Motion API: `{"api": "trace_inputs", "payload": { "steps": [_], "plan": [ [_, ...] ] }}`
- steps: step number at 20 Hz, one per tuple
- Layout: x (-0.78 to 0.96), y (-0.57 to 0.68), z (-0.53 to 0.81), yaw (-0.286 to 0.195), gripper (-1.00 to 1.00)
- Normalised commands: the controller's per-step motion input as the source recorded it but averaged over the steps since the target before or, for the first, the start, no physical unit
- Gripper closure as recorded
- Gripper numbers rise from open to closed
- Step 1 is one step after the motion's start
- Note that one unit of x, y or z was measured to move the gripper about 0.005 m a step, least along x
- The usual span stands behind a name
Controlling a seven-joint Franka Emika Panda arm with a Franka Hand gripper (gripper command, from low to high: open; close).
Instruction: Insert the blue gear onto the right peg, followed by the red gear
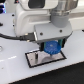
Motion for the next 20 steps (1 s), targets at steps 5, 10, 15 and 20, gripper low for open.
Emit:
{"api": "trace_inputs", "payload": {
  "steps": [5, 10, 15, 20],
  "plan": [
    [0.20, 0.00, -0.03, 0.000, 1.00],
    [0.26, 0.06, -0.12, 0.000, 1.00],
    [0.26, 0.02, -0.19, 0.000, 1.00],
    [0.11, 0.05, 0.11, 0.000, 1.00]
  ]
}}
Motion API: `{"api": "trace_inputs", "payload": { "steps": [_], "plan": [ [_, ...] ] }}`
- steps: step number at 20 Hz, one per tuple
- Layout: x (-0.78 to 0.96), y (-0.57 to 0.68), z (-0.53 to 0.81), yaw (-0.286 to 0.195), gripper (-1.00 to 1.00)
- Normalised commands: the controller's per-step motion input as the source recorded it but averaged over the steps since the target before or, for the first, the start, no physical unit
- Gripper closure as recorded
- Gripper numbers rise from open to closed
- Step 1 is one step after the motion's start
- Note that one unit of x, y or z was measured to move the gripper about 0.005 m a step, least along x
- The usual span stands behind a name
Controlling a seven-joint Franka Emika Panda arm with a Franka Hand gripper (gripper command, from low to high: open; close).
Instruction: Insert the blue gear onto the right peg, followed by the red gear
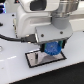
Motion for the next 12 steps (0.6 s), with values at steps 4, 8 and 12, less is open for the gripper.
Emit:
{"api": "trace_inputs", "payload": {
  "steps": [4, 8, 12],
  "plan": [
    [0.09, 0.06, 0.19, 0.000, 1.00],
    [0.09, -0.01, -0.09, 0.000, 1.00],
    [0.15, -0.01, -0.14, 0.000, 1.00]
  ]
}}
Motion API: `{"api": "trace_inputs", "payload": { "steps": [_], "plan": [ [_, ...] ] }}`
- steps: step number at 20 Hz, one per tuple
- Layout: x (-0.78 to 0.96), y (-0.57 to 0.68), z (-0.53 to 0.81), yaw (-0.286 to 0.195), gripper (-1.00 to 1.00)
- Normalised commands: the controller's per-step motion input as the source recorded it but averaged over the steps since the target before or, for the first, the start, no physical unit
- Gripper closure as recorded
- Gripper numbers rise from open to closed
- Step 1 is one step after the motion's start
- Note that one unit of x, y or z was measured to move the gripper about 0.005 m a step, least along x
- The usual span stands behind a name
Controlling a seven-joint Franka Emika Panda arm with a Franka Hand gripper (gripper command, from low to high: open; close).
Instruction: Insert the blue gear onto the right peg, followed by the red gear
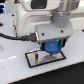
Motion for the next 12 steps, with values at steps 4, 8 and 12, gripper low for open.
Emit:
{"api": "trace_inputs", "payload": {
  "steps": [4, 8, 12],
  "plan": [
    [0.22, 0.00, -0.26, 0.000, 1.00],
    [0.20, 0.00, -0.31, 0.000, 1.00],
    [0.17, 0.02, -0.21, 0.000, 1.00]
  ]
}}
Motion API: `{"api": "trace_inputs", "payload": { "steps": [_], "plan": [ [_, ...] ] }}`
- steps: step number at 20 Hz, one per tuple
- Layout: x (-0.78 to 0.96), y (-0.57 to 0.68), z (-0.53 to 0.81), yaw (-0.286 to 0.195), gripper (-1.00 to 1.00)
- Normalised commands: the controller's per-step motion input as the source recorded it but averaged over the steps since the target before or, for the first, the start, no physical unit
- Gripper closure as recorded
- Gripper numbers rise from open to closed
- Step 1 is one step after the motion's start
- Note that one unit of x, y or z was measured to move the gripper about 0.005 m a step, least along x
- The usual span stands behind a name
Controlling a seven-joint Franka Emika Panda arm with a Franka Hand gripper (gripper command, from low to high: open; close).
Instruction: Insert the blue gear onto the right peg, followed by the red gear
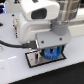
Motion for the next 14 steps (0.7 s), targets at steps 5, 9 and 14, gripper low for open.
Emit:
{"api": "trace_inputs", "payload": {
  "steps": [5, 9, 14],
  "plan": [
    [0.04, 0.07, -0.01, 0.000, -1.00],
    [-0.06, 0.10, 0.32, 0.000, -1.00],
    [-0.22, 0.05, 0.36, 0.000, -1.00]
  ]
}}
